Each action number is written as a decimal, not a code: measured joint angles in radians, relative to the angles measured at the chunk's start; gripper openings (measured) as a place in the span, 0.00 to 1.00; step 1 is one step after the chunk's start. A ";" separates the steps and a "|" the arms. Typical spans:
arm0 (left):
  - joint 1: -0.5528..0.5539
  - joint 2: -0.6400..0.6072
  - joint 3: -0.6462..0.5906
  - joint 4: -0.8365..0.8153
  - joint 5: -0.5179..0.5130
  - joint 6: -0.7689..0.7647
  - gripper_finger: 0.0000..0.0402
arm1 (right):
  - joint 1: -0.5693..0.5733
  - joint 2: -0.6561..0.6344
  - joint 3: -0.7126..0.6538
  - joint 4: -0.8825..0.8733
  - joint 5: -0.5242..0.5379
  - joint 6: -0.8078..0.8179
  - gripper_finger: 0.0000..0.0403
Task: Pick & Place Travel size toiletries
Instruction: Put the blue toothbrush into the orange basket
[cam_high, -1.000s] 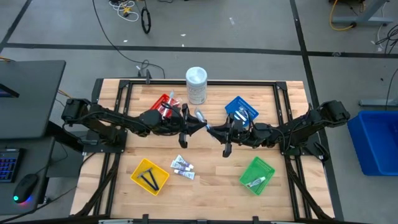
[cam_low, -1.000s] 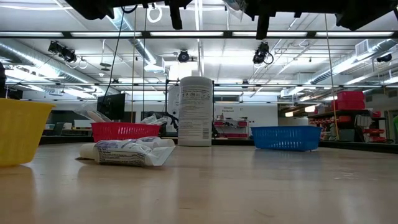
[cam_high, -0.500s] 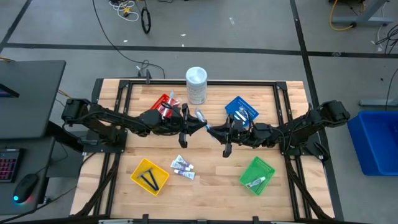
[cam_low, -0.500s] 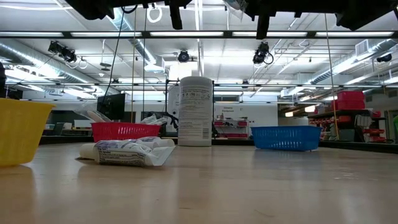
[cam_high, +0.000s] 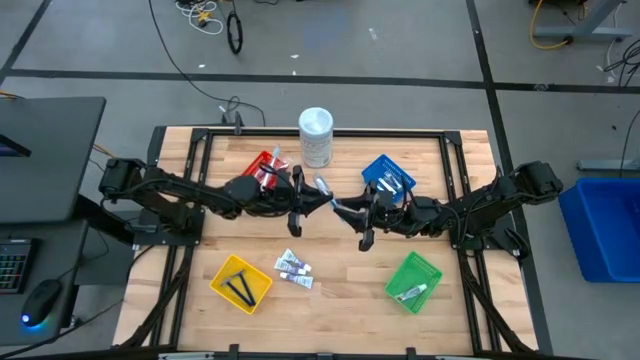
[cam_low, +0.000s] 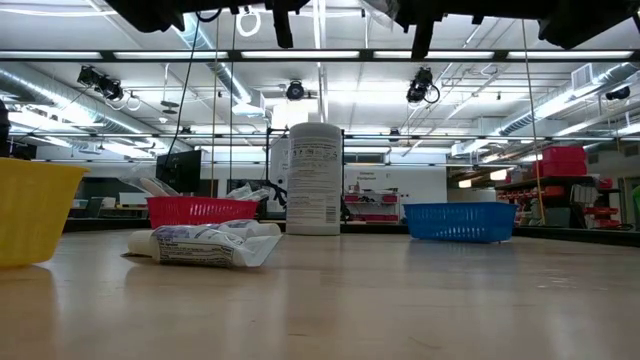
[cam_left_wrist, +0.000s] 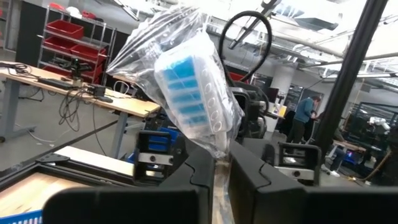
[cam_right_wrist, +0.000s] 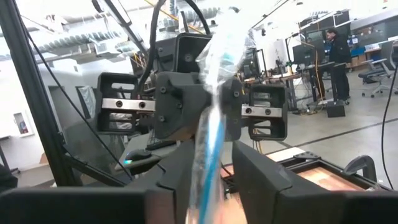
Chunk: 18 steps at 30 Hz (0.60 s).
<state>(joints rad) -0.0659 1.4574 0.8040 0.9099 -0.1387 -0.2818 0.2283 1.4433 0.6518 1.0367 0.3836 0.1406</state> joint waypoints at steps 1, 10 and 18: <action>0.003 0.000 0.000 0.000 -0.001 0.000 0.06 | 0.000 0.000 0.000 0.000 0.000 0.000 0.33; 0.027 -0.030 0.000 -0.031 0.010 0.002 0.08 | 0.000 -0.006 0.000 0.000 0.000 0.012 0.47; 0.056 -0.137 0.000 -0.258 0.024 0.033 0.07 | 0.000 -0.006 0.000 -0.003 0.008 0.012 0.50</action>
<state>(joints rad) -0.0100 1.3204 0.8041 0.6515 -0.1146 -0.2489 0.2283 1.4376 0.6518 1.0333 0.3920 0.1528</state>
